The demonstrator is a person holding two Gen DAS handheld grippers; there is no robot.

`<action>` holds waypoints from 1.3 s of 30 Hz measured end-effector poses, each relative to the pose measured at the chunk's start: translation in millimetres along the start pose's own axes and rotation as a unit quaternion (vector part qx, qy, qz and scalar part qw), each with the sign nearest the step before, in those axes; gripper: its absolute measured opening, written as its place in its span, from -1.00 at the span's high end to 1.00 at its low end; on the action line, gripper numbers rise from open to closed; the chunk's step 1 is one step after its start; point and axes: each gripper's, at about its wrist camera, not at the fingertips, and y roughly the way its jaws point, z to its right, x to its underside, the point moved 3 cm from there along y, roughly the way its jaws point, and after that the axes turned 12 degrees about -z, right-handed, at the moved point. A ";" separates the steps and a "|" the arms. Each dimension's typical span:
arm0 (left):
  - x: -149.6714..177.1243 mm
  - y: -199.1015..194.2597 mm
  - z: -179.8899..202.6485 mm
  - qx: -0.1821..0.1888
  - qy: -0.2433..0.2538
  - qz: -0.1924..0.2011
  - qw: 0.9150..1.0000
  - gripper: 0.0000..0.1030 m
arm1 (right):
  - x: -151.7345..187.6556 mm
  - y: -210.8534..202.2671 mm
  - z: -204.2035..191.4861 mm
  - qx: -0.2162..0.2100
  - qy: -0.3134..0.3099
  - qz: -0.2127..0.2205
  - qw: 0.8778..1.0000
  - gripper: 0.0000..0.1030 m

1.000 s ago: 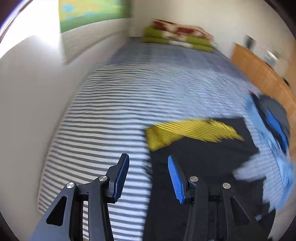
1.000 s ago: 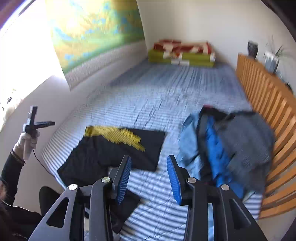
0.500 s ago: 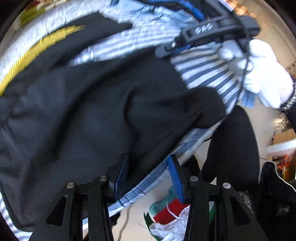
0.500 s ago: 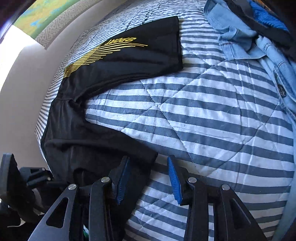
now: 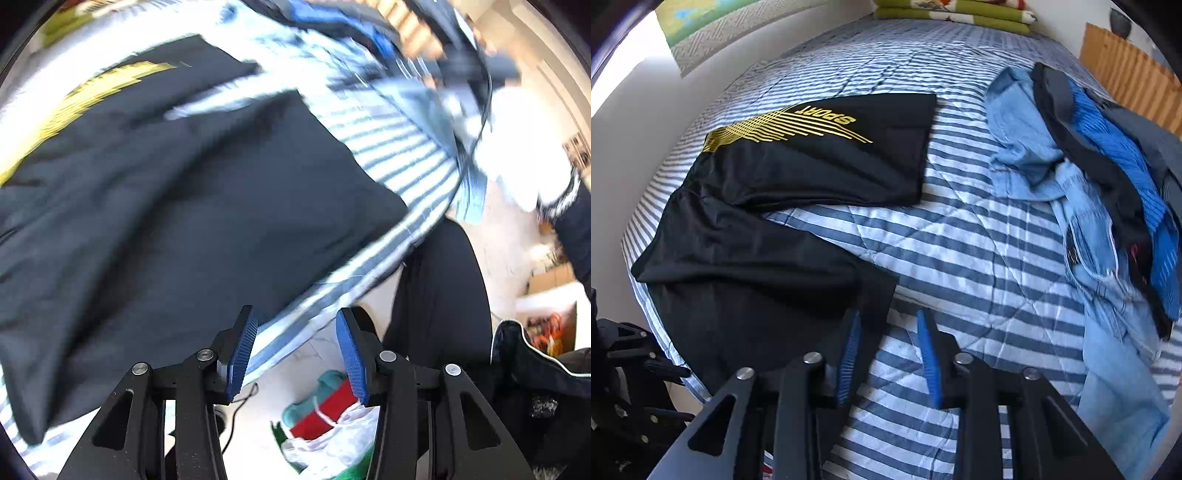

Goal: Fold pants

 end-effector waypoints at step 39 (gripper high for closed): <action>191.1 -92.3 -267.8 -0.110 -0.352 0.100 0.924 0.04 | 134.6 18.8 -102.5 -0.005 -0.119 -0.092 0.989 0.86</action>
